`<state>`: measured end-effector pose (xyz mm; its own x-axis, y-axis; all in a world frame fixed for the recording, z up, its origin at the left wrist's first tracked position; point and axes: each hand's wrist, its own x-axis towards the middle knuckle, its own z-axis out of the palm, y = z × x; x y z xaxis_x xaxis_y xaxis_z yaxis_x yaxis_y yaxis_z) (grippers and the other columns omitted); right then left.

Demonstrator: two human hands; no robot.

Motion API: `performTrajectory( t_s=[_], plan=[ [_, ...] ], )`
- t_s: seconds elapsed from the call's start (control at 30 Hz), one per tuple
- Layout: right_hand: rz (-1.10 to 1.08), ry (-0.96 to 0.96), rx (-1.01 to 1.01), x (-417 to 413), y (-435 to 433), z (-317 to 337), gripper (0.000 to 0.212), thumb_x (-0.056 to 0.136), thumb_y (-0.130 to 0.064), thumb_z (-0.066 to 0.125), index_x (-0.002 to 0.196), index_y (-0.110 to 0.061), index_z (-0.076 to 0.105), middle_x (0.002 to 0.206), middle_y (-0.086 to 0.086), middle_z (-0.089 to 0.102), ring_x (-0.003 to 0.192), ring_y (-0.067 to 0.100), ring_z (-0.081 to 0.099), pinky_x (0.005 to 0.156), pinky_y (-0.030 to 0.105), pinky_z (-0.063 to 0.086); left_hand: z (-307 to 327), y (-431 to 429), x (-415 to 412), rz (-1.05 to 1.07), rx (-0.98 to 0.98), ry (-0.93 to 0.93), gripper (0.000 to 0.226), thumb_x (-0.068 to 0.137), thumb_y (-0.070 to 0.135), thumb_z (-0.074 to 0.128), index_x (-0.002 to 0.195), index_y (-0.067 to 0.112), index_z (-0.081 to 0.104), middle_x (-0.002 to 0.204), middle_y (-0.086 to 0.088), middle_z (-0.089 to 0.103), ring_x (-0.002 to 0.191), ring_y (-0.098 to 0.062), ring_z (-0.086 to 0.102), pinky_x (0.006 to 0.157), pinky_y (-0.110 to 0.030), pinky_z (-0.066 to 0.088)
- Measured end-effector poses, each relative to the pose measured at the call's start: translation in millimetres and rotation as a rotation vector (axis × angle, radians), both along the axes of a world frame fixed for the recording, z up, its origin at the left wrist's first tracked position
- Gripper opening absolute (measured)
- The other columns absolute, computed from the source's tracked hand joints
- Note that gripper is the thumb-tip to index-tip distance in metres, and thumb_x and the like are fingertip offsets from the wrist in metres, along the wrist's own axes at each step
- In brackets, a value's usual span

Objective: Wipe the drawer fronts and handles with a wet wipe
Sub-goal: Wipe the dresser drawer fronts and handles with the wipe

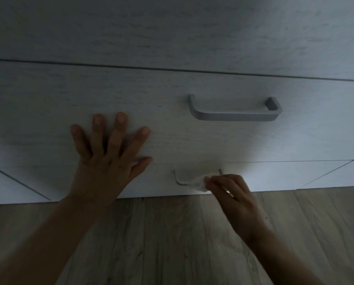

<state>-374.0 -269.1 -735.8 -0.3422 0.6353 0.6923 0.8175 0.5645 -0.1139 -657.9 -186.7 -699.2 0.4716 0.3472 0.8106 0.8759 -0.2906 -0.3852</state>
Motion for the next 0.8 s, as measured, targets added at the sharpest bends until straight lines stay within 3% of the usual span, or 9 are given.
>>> performTrajectory(
  t_s=[0.13,0.23,0.33,0.43,0.5,0.57,0.63,0.73,0.8],
  plan=[
    [-0.170,0.071,0.008,18,-6,-2,0.035,0.083,-0.003,0.067,0.116,-0.013,0.064,0.105,0.012,0.060,0.096,0.027,0.053,0.074,0.028,0.047,0,0,-1,0.003,0.004,0.000,0.083,0.101,0.055,0.044,0.159,0.015,0.001,0.162,-0.016,-0.019,0.148,-0.039,-0.019,0.117,-0.060,-0.009],
    [-0.270,0.094,-0.031,12,-13,2,0.032,0.084,-0.014,0.065,0.115,-0.019,0.067,0.106,0.012,0.061,0.092,0.025,0.055,0.063,0.025,0.045,0,0,0,-0.009,-0.002,-0.003,0.083,0.101,0.054,0.045,0.159,0.014,0.002,0.162,-0.016,-0.019,0.148,-0.039,-0.019,0.117,-0.060,-0.010],
    [-0.327,0.211,-0.146,-9,-20,-1,0.027,0.092,-0.028,0.056,0.116,-0.023,0.067,0.115,0.007,0.063,0.099,0.019,0.061,0.073,0.027,0.055,0,-1,-1,-0.012,-0.011,0.001,0.084,0.100,0.054,0.046,0.159,0.014,0.002,0.163,-0.016,-0.018,0.148,-0.039,-0.018,0.117,-0.061,-0.009],
    [-0.326,0.140,-0.077,-26,-18,-8,0.032,0.090,-0.018,0.055,0.119,-0.006,0.062,0.117,0.016,0.063,0.110,0.028,0.054,0.088,0.031,0.051,-1,-1,-3,-0.015,-0.018,-0.001,0.083,0.100,0.054,0.047,0.159,0.014,0.003,0.163,-0.016,-0.017,0.148,-0.040,-0.018,0.117,-0.060,-0.011],
    [-0.311,0.111,-0.079,-27,-14,-13,0.033,0.086,-0.008,0.064,0.118,0.000,0.063,0.117,0.015,0.064,0.113,0.030,0.051,0.091,0.031,0.049,-2,-1,-4,-0.027,-0.036,-0.014,0.083,0.100,0.054,0.047,0.159,0.014,0.004,0.163,-0.017,-0.016,0.148,-0.040,-0.018,0.117,-0.062,-0.009],
    [-0.314,0.089,-0.101,-25,-13,-13,0.041,0.078,-0.003,0.072,0.118,0.000,0.064,0.118,0.013,0.064,0.115,0.030,0.050,0.093,0.029,0.047,-2,-2,-3,-0.041,-0.077,-0.033,0.083,0.100,0.052,0.048,0.159,0.012,0.005,0.163,-0.018,-0.015,0.148,-0.041,-0.017,0.111,-0.074,0.006],
    [-0.305,0.072,-0.068,-19,-16,-11,0.035,0.082,-0.006,0.069,0.116,-0.001,0.066,0.117,0.015,0.065,0.117,0.027,0.050,0.098,0.027,0.044,-2,-2,-1,-0.051,-0.090,-0.044,0.081,0.101,0.050,0.048,0.159,0.011,0.006,0.163,-0.018,-0.014,0.148,-0.041,-0.016,0.100,-0.082,0.020],
    [-0.253,0.118,-0.031,-15,-14,-4,0.030,0.094,-0.021,0.051,0.114,-0.006,0.067,0.114,0.020,0.065,0.117,0.026,0.051,0.098,0.024,0.042,-2,-2,0,-0.052,-0.071,-0.053,0.082,0.100,0.051,0.049,0.159,0.013,0.005,0.163,-0.016,-0.016,0.149,-0.039,-0.018,0.113,-0.068,-0.001],
    [-0.190,0.123,-0.041,-16,-13,-5,0.026,0.098,-0.024,0.051,0.117,-0.011,0.063,0.118,0.017,0.064,0.120,0.025,0.052,0.098,0.025,0.044,-1,-2,0,-0.050,-0.063,-0.048,0.081,0.101,0.050,0.048,0.159,0.014,0.004,0.163,-0.015,-0.017,0.149,-0.038,-0.018,0.113,-0.068,-0.002]
  ],
)
